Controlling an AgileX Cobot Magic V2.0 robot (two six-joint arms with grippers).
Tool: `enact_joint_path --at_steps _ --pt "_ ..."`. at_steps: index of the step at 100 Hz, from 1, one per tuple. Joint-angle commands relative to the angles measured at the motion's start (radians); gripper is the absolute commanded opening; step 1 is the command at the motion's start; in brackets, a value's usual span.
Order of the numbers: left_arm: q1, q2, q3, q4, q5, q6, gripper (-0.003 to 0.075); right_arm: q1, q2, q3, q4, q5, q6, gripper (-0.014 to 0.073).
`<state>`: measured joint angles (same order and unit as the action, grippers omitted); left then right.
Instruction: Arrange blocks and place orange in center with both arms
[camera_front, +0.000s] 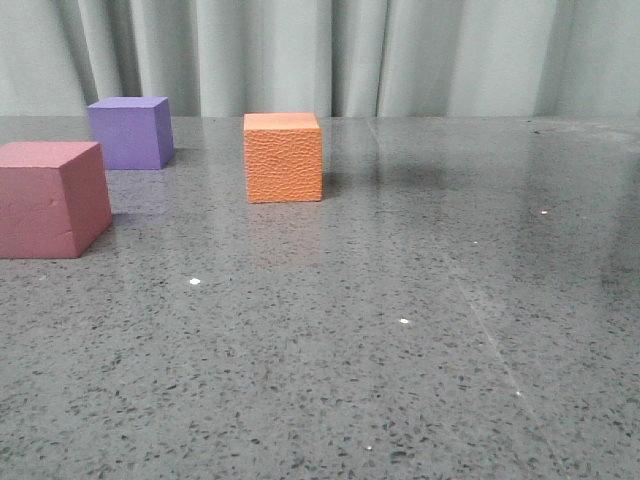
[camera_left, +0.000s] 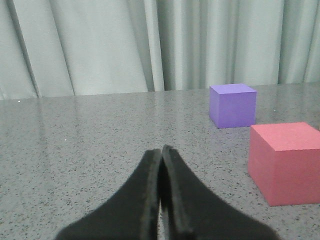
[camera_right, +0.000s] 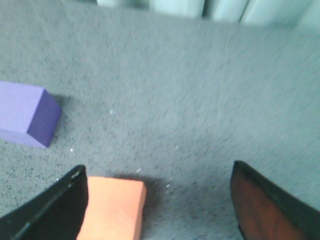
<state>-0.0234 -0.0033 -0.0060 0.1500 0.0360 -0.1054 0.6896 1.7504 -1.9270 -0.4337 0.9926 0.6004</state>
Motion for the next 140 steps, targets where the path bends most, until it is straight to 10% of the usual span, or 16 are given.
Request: enact_joint_path --at_steps 1,19,63,96,140 --pt "0.001 -0.034 0.056 -0.001 -0.077 -0.008 -0.0019 -0.009 -0.103 -0.029 -0.07 -0.036 -0.053 0.0582" --pt "0.001 -0.034 0.056 -0.001 -0.077 -0.008 -0.0019 -0.04 -0.211 0.066 -0.115 -0.041 -0.07 0.0517" --pt "0.001 -0.034 0.056 -0.001 -0.077 -0.008 -0.0019 -0.17 -0.605 0.73 -0.121 -0.28 -0.014 -0.012" --pt "0.001 -0.034 0.056 -0.001 -0.077 -0.008 -0.0019 -0.185 -0.896 1.064 -0.121 -0.331 0.011 -0.0118" --pt "0.001 -0.034 0.056 -0.001 -0.077 -0.008 -0.0019 -0.185 -0.931 1.082 -0.121 -0.298 0.011 -0.012"
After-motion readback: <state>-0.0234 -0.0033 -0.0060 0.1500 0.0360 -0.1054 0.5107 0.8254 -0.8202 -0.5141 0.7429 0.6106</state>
